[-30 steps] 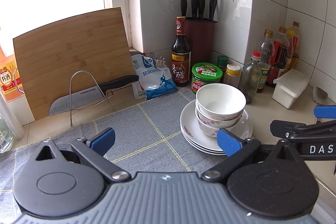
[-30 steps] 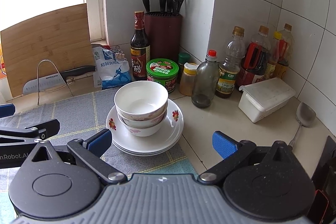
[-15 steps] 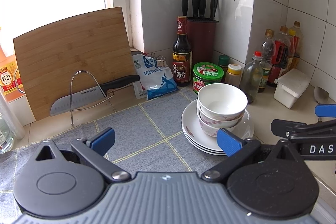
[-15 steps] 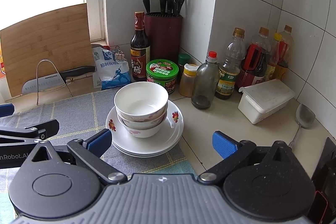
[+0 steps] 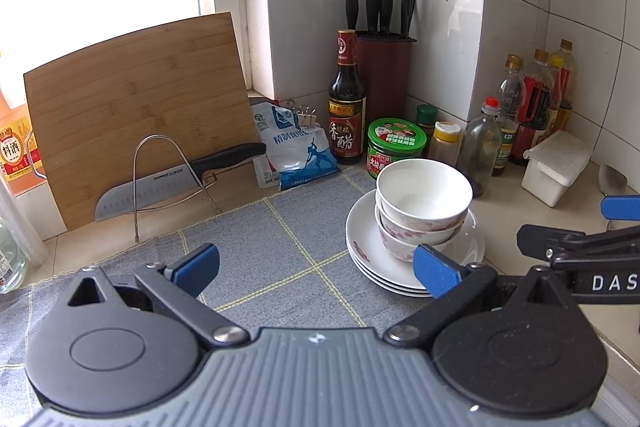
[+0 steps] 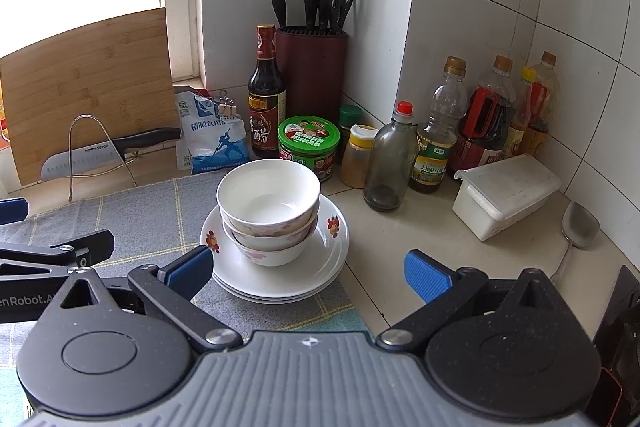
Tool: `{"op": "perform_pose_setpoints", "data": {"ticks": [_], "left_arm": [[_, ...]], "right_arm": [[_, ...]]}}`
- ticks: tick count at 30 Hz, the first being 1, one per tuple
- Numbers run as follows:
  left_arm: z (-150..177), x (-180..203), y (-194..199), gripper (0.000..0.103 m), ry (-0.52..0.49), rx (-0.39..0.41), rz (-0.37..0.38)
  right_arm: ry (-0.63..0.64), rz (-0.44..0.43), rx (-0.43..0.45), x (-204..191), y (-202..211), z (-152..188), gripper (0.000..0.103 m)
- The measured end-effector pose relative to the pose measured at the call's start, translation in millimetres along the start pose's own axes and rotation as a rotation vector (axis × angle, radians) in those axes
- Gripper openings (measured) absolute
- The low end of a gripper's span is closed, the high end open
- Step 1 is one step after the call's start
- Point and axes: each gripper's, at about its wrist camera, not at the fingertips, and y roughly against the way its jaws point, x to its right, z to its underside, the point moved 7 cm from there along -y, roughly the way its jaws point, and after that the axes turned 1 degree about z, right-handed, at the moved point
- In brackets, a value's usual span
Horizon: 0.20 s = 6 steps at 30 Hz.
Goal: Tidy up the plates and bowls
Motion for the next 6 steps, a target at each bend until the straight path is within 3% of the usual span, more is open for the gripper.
{"op": "perform_pose_setpoints", "data": {"ticks": [6], "left_arm": [[0.0,0.7,-0.9,0.102,0.001,-0.001,0.000]], "right_arm": [[0.004,0.001,0.001,0.2,-1.4,-1.6,0.103]]}}
